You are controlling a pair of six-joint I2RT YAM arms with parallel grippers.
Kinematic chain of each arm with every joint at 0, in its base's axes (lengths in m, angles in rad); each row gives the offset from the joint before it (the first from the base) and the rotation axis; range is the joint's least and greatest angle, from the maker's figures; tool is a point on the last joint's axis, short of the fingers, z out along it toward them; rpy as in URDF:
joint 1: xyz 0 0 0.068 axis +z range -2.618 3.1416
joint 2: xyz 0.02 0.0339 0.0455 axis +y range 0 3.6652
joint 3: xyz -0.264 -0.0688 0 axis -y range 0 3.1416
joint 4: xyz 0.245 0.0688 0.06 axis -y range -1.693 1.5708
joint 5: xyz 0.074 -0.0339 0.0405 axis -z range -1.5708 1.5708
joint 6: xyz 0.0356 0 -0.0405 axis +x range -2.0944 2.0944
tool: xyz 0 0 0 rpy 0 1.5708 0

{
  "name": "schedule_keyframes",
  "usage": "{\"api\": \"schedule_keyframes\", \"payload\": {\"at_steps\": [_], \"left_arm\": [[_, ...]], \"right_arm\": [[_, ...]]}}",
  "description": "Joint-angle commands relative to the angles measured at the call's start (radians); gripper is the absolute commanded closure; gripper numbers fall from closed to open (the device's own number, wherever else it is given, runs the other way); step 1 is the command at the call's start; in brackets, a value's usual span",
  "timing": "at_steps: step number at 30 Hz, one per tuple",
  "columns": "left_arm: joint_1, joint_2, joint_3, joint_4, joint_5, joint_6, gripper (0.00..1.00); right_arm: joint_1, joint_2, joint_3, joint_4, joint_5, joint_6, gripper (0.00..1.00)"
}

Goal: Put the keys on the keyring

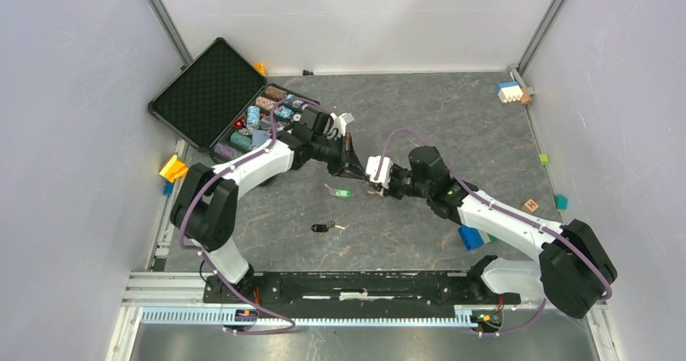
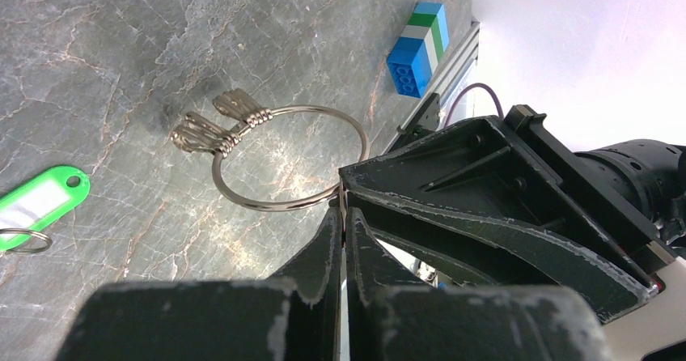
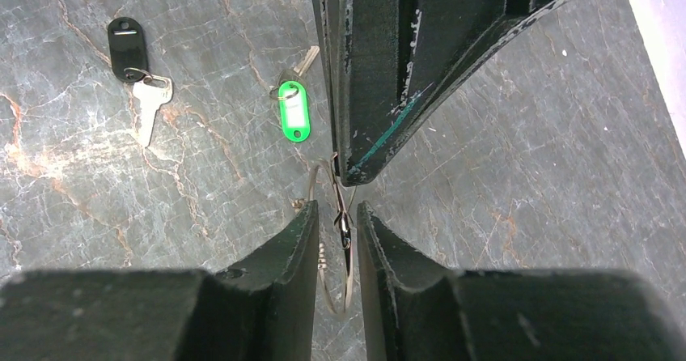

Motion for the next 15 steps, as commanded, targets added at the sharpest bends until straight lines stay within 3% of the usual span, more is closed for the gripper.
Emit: {"api": "schedule_keyframes", "payload": {"at_steps": [1, 15], "left_arm": [[0.000, -0.040, -0.001, 0.045, 0.041, -0.042, 0.98], [0.000, -0.040, -0.006, 0.055, 0.047, -0.048, 0.98]], "right_arm": [[-0.005, 0.008, 0.021, 0.045, -0.013, 0.023, 0.72], [-0.005, 0.017, 0.021, 0.070, -0.011, 0.054, 0.75]]}}
